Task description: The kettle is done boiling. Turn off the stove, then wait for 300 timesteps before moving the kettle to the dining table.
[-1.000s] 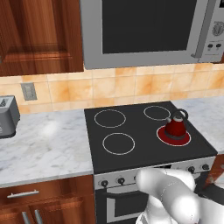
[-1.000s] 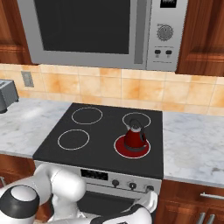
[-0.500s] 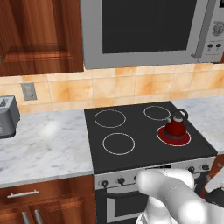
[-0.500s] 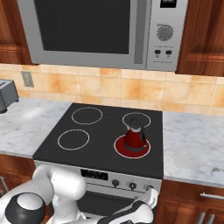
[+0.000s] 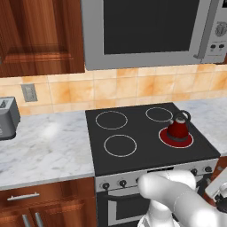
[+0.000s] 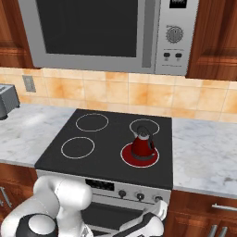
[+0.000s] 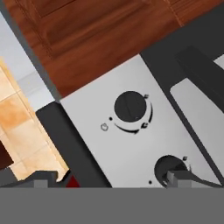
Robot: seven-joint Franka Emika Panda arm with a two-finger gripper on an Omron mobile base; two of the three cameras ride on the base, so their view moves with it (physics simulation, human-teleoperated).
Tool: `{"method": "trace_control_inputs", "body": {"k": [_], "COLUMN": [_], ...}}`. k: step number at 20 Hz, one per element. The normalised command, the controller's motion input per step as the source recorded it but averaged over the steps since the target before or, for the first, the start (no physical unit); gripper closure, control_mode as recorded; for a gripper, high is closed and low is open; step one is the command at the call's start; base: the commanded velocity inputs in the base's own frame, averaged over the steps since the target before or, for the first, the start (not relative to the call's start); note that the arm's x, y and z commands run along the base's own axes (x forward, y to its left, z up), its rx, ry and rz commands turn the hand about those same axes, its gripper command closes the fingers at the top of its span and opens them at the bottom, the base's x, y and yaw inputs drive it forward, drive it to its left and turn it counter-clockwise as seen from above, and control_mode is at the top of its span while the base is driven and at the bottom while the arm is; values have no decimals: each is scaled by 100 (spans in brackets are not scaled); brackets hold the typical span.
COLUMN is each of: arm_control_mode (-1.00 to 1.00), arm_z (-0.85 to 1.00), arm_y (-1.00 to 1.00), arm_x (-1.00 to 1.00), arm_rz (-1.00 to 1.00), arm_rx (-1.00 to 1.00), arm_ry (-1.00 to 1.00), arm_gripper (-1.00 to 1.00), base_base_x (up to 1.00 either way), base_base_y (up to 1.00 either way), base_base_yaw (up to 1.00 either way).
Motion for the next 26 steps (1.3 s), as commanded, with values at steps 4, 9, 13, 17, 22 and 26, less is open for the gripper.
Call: {"method": "trace_control_inputs", "body": {"k": [4, 9, 13, 17, 22, 26], "arm_control_mode": [-100, -100, -100, -100, -100, -100], "arm_z": [-18, -16, -13, -10, -13, -14], "arm_y": [-11, -11, -9, -5, -5, -9], "arm_x": [8, 12, 16, 21, 15, 10], "arm_rz": [0, 0, 0, 0, 0, 0], "arm_rx": [0, 0, 0, 0, 0, 0], "arm_ry": [0, 0, 0, 0, 0, 0], "arm_gripper": [-100, -100, -100, -100, -100, -100], "base_base_x": [0, 0, 0, 0, 0, 0], "base_base_y": [0, 0, 0, 0, 0, 0], "base_base_yaw": [0, 0, 0, 0, 0, 0]}}
